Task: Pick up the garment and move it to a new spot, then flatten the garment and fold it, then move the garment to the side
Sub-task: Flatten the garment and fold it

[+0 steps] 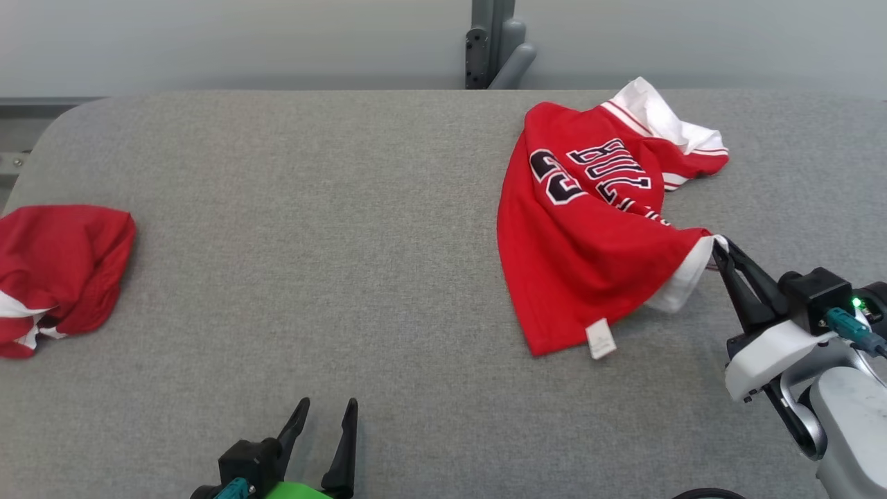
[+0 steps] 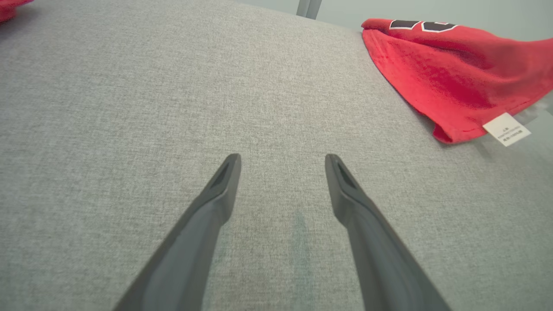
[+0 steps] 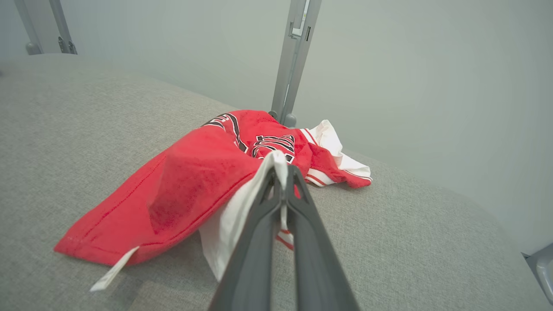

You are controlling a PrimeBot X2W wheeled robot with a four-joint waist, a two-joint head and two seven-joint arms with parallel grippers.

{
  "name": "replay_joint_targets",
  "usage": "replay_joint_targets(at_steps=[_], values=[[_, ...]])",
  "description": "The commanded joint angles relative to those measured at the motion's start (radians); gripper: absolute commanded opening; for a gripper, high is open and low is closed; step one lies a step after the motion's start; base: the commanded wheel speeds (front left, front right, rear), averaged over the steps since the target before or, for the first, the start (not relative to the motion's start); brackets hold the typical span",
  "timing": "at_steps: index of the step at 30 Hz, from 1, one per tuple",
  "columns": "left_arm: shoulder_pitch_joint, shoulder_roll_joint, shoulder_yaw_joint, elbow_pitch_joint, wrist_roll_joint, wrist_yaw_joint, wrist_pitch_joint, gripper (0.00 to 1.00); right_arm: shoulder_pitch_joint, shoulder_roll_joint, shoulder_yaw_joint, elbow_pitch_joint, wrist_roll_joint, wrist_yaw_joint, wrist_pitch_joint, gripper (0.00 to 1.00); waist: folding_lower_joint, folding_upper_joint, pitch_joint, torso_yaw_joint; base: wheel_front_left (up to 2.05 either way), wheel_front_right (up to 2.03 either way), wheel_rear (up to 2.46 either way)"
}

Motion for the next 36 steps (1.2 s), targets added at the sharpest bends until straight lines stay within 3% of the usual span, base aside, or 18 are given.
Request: replay_joint_targets(at_steps=[1,11,18,25,36], values=[[0.016,0.003,0.005,0.000,0.007,-0.004,0.000,1.00,0.022,0.010,-0.009,-0.013,0.004,-0.002,-0.001,1.00,0.0000,0.0000,-0.035,-0.040,0.00,0.00,0.00],[0.001,0.003,0.002,-0.008,0.013,-0.008,0.000,1.00,0.128,0.157,-0.170,-0.115,-0.033,-0.002,-0.001,1.00,0.0000,0.0000,-0.024,-0.073,0.00,0.00,0.00],[-0.028,0.003,-0.009,-0.025,0.013,-0.011,0.000,1.00,0.165,0.243,-0.197,-0.144,-0.076,-0.002,-0.001,1.00,0.0000,0.0000,-0.024,-0.112,0.00,0.00,0.00],[-0.112,0.003,-0.116,-0.048,-0.013,-0.019,0.000,1.00,0.149,0.264,-0.171,-0.153,-0.081,-0.002,-0.001,1.00,0.0000,0.0000,0.028,-0.199,0.00,0.00,0.00],[-0.228,0.004,-0.285,0.030,-0.059,-0.022,0.000,1.00,0.095,0.275,-0.127,-0.144,-0.065,-0.002,-0.001,1.00,0.0000,0.0000,0.112,-0.368,0.00,0.00,0.00]])
